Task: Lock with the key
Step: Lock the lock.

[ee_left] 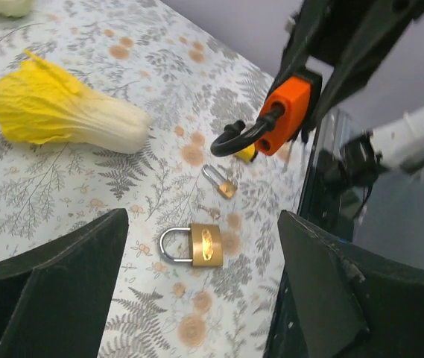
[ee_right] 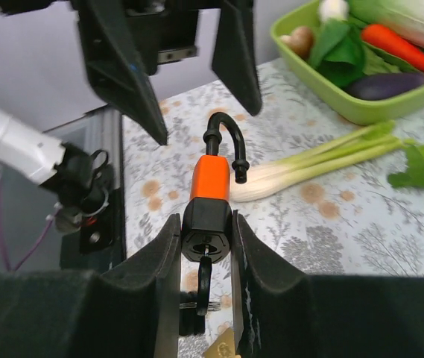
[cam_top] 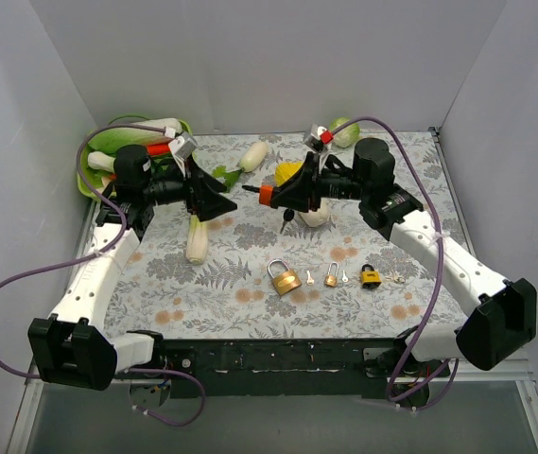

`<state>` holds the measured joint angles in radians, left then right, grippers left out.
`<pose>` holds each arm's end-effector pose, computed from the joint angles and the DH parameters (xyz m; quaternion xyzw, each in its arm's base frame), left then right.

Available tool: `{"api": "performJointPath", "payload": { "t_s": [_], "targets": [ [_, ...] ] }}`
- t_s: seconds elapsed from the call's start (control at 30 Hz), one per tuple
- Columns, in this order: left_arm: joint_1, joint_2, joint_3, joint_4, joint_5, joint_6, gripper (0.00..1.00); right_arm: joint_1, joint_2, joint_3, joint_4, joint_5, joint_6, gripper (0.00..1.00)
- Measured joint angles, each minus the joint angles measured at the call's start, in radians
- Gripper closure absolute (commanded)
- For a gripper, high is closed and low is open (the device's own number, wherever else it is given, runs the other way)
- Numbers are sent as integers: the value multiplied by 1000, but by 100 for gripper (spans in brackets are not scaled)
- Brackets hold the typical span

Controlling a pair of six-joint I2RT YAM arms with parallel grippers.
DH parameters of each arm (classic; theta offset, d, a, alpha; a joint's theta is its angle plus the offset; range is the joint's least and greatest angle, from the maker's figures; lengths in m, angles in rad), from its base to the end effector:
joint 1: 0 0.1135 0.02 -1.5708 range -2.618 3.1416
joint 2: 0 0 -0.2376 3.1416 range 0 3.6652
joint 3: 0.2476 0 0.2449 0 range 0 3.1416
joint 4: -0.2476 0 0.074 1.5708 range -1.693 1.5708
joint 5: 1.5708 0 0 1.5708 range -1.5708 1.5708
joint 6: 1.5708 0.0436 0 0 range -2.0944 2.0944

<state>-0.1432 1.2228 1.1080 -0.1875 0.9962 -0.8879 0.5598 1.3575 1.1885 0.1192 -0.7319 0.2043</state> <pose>0.2669 -0.0755 0.3402 0.0063 0.7621 -0.5915 0.2632 0.2558 0.1947 0.3596 -0.3624 0.6223 0.4805 0.5006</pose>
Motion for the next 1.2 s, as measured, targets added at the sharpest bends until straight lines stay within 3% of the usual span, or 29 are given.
{"api": "performJointPath", "payload": {
  "t_s": [0.2,0.4,0.57,1.03,1.13,1.2],
  "targets": [
    [-3,-17,18,-187,206,419,35,3,-53,7,-85,-180,-101,99],
    [-86,-65,30,-270,170,653,41,3,-69,7,-143,-216,-137,99],
    [-175,-80,54,-275,114,686,46,3,-74,7,-151,-255,-131,99],
    [-227,-69,66,-256,61,647,85,3,-76,7,-173,-270,-126,99],
    [-227,-67,66,-256,64,631,100,3,-79,7,-167,-260,-126,99],
    [-227,-65,69,-258,73,622,100,3,-82,7,-166,-250,-129,99]
  ]
}}
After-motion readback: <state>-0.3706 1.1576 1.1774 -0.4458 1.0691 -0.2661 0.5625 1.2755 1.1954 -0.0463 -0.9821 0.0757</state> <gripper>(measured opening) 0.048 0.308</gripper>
